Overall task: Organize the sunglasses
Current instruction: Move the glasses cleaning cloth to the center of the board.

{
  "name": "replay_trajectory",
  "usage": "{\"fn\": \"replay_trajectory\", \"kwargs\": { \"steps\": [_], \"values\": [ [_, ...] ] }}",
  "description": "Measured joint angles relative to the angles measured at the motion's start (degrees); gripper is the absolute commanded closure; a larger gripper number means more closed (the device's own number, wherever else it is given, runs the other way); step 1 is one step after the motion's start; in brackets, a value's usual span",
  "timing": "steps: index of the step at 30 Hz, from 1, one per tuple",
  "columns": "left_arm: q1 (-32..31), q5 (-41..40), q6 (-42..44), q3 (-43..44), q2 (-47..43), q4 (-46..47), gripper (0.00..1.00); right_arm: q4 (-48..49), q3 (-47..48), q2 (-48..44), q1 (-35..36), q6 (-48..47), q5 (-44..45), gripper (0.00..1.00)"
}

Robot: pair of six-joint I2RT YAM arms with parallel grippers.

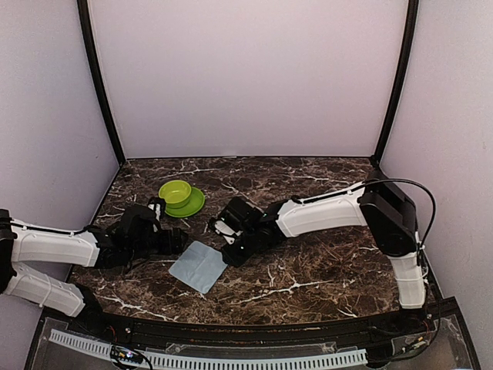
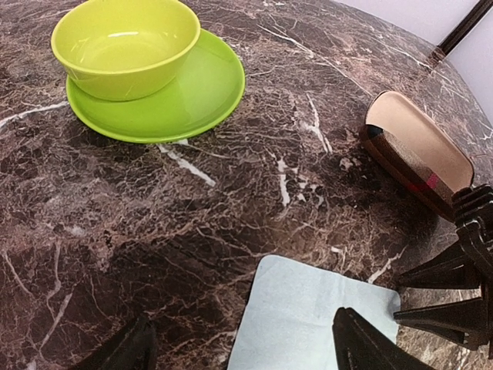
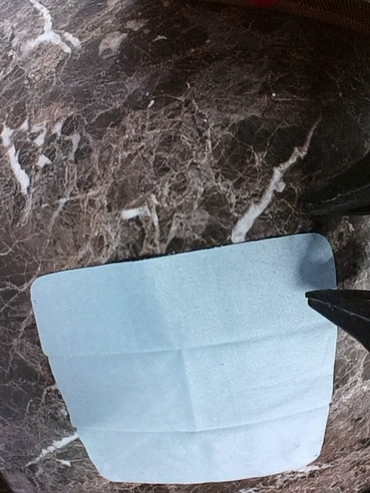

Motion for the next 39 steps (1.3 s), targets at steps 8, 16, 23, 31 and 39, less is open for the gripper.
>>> {"fn": "replay_trajectory", "kwargs": {
  "steps": [8, 16, 23, 31, 39],
  "values": [
    [0.00, 0.00, 0.24, 0.24, 0.87, 0.68, 0.17, -0.17, 0.00, 0.11, 0.96, -0.04, 1.75, 0.75],
    [0.00, -0.22, 0.59, 1.77, 2.38, 0.70, 0.16, -0.39, -0.02, 0.11, 2.54, 0.13, 4.24, 0.84],
    [0.00, -0.37, 0.90, 2.43, 3.78, 0.81, 0.16, -0.04, -0.28, 0.11, 2.62, 0.28, 5.35, 0.90],
    [0.00, -0.37, 1.44, 2.47, 3.98, 0.83, 0.16, 0.59, -0.44, 0.11, 2.21, 0.79, 5.57, 0.97],
    [0.00, 1.09, 3.23, 2.78, 6.82, 2.64, 0.19, 2.38, -1.27, 0.02, 1.11, 0.31, 4.74, 1.00]
  ]
}}
